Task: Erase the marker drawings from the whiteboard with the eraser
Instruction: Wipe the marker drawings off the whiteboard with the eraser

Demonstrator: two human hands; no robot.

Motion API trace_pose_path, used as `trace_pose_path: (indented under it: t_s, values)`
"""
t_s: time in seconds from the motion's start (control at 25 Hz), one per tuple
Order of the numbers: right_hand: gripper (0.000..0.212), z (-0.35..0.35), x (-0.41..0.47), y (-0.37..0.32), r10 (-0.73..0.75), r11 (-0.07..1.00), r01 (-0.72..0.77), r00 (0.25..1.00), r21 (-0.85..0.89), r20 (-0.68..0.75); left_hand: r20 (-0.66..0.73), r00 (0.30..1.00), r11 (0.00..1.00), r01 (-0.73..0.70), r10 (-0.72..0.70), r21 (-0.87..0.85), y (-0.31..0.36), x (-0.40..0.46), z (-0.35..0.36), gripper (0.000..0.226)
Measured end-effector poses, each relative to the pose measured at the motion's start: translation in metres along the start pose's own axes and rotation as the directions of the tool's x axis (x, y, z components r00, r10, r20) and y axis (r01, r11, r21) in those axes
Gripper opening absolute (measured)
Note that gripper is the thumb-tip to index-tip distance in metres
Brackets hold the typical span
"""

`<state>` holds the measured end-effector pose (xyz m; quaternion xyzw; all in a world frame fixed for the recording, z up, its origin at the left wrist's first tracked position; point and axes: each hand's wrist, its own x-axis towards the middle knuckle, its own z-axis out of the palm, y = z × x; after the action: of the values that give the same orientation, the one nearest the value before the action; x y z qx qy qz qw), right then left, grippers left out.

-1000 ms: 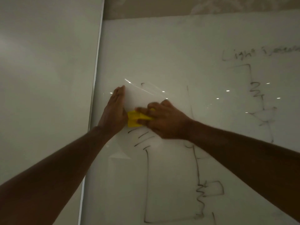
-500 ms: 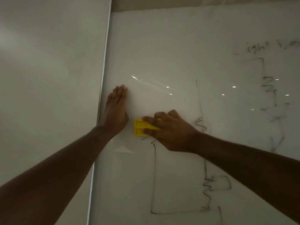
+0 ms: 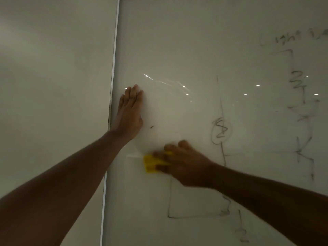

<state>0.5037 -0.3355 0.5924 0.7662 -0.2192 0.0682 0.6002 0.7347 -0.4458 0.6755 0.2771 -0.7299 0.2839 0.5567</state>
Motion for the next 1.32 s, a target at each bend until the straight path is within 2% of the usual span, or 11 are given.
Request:
trace_pose_path:
  t_s: [0.12,0.2,0.28,0.36,0.52,0.68,0.8,0.92,1.0,1.16,1.32]
  values:
    - [0.047,-0.001,-0.007,0.012,-0.044,0.999,0.045,0.998,-0.019,0.047,-0.013,1.000,1.000,-0.005,0.005,-0.007,0.002,-0.002,0.002,0.077]
    - [0.043,-0.018,0.013,0.060,0.237,0.970,-0.239,0.971,-0.053,-0.042,-0.025,1.000,1.000,-0.020,0.019,-0.009,0.001,-0.003,0.005,0.078]
    - [0.043,-0.041,0.035,0.106,0.557,0.817,-0.573,0.814,-0.069,-0.164,-0.022,1.000,1.000,-0.001,0.001,-0.011,0.002,-0.003,0.006,0.081]
    - [0.043,-0.042,0.050,0.112,0.634,0.751,-0.658,0.743,-0.059,-0.214,-0.025,1.000,1.000,0.002,-0.002,-0.015,0.001,-0.002,0.006,0.080]
    - [0.047,-0.002,0.032,0.033,0.102,0.991,-0.102,0.995,-0.081,0.002,-0.057,0.997,0.998,-0.052,0.051,-0.018,-0.003,-0.004,0.002,0.074]
    - [0.047,0.001,0.009,0.014,-0.117,0.992,0.120,0.990,-0.036,0.080,-0.060,0.997,0.999,-0.049,0.049,0.006,0.000,-0.005,0.001,0.070]
    - [0.045,-0.028,0.012,0.079,0.254,0.962,-0.261,0.963,-0.084,-0.085,-0.081,0.992,0.995,-0.091,0.094,0.038,-0.001,-0.003,0.005,0.060]
    - [0.053,-0.072,-0.017,0.143,0.688,0.694,-0.716,0.689,-0.071,-0.227,-0.042,0.988,0.987,-0.146,0.149,0.066,0.015,0.000,0.010,0.060]
    - [0.054,-0.078,-0.039,0.141,0.762,0.599,-0.796,0.601,-0.090,-0.243,-0.045,0.986,0.985,-0.157,0.160,0.067,0.029,0.005,0.014,0.058]
    - [0.048,-0.043,-0.093,0.061,0.365,0.922,-0.353,0.929,-0.157,0.057,-0.053,0.991,0.991,-0.122,0.125,0.048,0.061,0.017,0.024,0.056]
    - [0.044,-0.052,-0.132,0.062,0.082,0.987,-0.070,0.993,-0.142,0.082,-0.065,0.986,0.988,-0.154,0.156,0.033,0.086,0.027,0.031,0.055]
